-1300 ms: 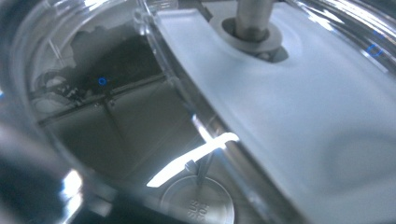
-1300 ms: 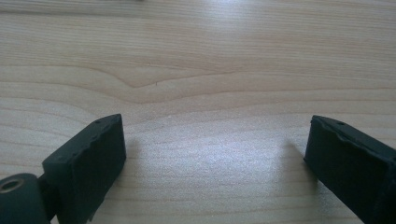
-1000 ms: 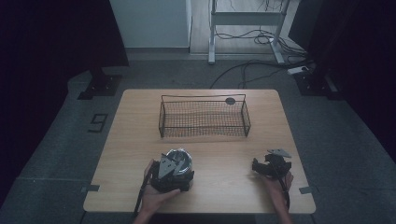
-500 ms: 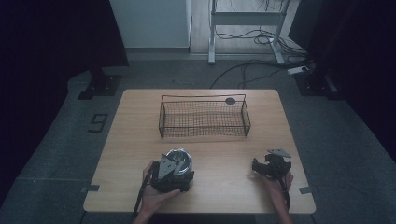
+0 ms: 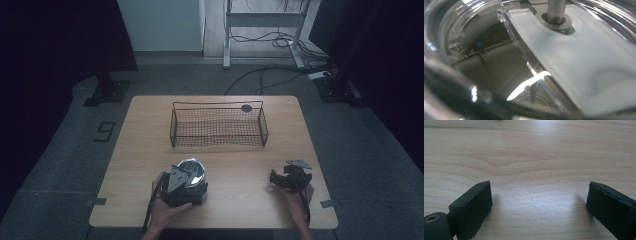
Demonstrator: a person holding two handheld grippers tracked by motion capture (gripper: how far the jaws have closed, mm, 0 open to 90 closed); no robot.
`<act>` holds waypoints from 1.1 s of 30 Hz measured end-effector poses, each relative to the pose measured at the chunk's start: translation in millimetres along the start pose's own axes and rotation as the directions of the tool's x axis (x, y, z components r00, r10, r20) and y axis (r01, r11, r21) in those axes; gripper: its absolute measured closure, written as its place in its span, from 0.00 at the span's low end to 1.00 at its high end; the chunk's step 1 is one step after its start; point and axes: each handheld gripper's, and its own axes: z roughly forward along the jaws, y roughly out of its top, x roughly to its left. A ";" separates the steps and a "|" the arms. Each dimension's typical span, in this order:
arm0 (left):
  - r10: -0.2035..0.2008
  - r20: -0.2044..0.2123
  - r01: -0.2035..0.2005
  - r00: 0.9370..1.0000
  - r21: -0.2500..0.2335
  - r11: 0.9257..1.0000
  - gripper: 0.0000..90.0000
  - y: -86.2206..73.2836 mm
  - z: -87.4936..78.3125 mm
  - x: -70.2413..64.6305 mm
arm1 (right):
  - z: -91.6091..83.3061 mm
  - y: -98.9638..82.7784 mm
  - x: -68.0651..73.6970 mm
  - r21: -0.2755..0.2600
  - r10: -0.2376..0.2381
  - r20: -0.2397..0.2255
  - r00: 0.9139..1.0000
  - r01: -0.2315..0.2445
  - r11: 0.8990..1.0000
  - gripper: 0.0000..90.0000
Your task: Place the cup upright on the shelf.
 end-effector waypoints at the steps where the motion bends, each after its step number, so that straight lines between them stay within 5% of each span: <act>1: 0.000 -0.001 0.000 1.000 0.000 1.000 0.04 0.8 -0.8 0.4 | 0.0 0.0 0.0 0.000 0.000 0.000 1.000 0.000 1.000 0.07; 13: -0.039 -0.018 0.038 0.999 -0.012 0.999 0.04 17.2 -4.1 15.3 | 0.2 0.0 -0.5 0.001 0.007 -0.005 1.000 -0.007 1.000 0.07; 27: -0.111 -0.076 0.110 0.991 -0.028 0.994 0.04 42.7 1.6 40.2 | 0.0 -0.1 -0.6 0.000 0.006 -0.007 1.000 -0.006 1.000 0.08; 33: -0.100 -0.103 0.100 0.990 -0.008 0.995 0.04 52.5 6.8 40.0 | 0.0 -0.1 -0.6 -0.001 0.006 -0.008 1.000 -0.006 1.000 0.09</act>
